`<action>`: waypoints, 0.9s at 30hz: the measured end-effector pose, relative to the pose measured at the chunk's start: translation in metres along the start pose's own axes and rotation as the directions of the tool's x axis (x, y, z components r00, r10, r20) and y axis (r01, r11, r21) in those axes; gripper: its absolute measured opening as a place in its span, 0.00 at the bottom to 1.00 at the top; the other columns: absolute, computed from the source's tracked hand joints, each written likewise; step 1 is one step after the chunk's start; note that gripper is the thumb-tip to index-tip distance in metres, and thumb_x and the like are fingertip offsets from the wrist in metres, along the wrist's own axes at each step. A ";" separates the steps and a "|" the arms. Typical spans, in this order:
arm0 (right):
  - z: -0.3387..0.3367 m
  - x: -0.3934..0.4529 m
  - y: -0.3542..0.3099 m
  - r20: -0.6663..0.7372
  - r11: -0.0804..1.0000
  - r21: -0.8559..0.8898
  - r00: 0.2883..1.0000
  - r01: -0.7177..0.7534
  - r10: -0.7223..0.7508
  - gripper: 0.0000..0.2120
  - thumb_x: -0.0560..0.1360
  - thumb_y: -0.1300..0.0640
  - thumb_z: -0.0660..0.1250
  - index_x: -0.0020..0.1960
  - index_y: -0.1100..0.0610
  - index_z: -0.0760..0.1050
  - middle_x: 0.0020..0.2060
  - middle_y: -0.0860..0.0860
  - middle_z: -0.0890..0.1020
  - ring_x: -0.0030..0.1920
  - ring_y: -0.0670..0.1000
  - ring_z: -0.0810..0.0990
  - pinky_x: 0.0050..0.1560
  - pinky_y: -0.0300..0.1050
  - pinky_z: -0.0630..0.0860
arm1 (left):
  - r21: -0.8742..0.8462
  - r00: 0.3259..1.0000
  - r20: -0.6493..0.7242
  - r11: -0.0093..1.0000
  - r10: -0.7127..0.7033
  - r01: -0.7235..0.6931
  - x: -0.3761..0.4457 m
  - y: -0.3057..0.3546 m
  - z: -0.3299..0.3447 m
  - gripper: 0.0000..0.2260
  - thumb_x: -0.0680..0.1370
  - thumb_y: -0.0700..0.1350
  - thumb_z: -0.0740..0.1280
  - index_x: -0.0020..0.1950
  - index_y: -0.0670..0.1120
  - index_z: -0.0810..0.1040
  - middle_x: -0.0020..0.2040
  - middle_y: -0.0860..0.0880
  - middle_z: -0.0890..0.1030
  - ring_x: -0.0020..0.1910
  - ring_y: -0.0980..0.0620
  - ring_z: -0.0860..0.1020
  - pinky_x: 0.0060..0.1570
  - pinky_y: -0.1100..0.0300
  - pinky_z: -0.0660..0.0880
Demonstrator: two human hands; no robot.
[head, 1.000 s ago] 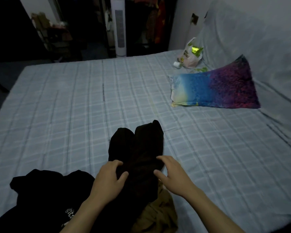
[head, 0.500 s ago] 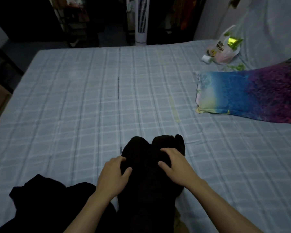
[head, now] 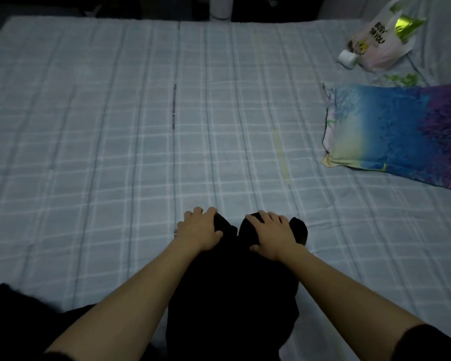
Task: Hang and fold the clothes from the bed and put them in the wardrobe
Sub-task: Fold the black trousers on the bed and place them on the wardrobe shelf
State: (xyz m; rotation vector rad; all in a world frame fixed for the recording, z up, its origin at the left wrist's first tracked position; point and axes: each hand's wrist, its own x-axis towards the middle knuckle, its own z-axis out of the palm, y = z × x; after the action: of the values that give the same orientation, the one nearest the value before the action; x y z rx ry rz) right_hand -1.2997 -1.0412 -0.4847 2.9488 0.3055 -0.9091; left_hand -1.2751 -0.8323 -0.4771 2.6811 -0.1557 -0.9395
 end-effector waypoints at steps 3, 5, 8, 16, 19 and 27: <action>0.009 0.007 0.008 0.022 1.000 -0.027 1.000 0.000 0.000 0.46 0.71 0.41 0.71 0.79 0.45 0.47 0.76 0.56 0.59 0.73 0.60 0.62 0.71 0.57 0.58 | 0.028 0.991 0.132 0.999 -0.024 0.021 0.019 -0.007 0.013 0.32 0.75 0.54 0.70 0.76 0.56 0.59 0.70 0.44 0.65 0.66 0.39 0.68 0.64 0.42 0.71; 0.015 0.005 0.012 0.027 0.999 -0.039 0.999 -0.025 0.026 0.48 0.70 0.42 0.72 0.79 0.44 0.45 0.76 0.57 0.57 0.72 0.61 0.63 0.70 0.58 0.60 | 0.008 0.993 0.112 1.000 -0.024 0.023 0.020 -0.017 0.025 0.31 0.75 0.49 0.69 0.75 0.56 0.61 0.66 0.45 0.65 0.61 0.41 0.73 0.59 0.44 0.75; 0.027 -0.001 0.020 -0.002 0.996 0.008 0.996 -0.091 0.091 0.38 0.72 0.45 0.71 0.76 0.46 0.55 0.72 0.57 0.63 0.66 0.60 0.68 0.64 0.55 0.65 | -0.070 1.000 -0.004 0.997 -0.019 0.019 0.009 -0.030 0.038 0.22 0.77 0.46 0.65 0.71 0.54 0.67 0.59 0.46 0.70 0.53 0.45 0.76 0.51 0.51 0.77; 0.041 -0.044 0.035 -0.103 0.953 0.244 0.972 -0.180 0.210 0.17 0.77 0.51 0.65 0.65 0.51 0.70 0.60 0.52 0.73 0.54 0.53 0.76 0.53 0.48 0.68 | -0.212 0.963 -0.267 0.977 -0.033 -0.026 -0.042 -0.039 0.035 0.14 0.76 0.43 0.68 0.60 0.53 0.74 0.50 0.50 0.74 0.45 0.51 0.76 0.44 0.56 0.75; 0.035 -0.064 0.034 -0.161 0.921 0.348 0.956 -0.176 0.244 0.14 0.76 0.54 0.65 0.62 0.52 0.71 0.56 0.51 0.75 0.52 0.53 0.77 0.51 0.48 0.70 | -0.247 0.920 -0.391 0.963 0.001 -0.106 -0.063 -0.032 0.024 0.15 0.74 0.43 0.72 0.58 0.53 0.75 0.49 0.51 0.74 0.45 0.52 0.75 0.44 0.58 0.73; -0.038 -0.109 0.034 -0.409 0.756 0.654 0.850 0.020 0.332 0.13 0.74 0.67 0.66 0.49 0.49 0.70 0.48 0.48 0.71 0.41 0.42 0.71 0.40 0.38 0.67 | -0.238 0.719 -0.690 0.912 0.084 -0.335 -0.124 0.002 -0.049 0.16 0.72 0.36 0.73 0.57 0.50 0.78 0.51 0.51 0.77 0.46 0.54 0.76 0.46 0.66 0.70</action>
State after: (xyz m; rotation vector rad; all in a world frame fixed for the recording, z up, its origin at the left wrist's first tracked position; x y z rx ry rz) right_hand -1.3604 -1.0895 -0.3923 3.7377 -0.3458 -0.1907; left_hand -1.3409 -0.7976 -0.3669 2.4101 -0.1200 0.1098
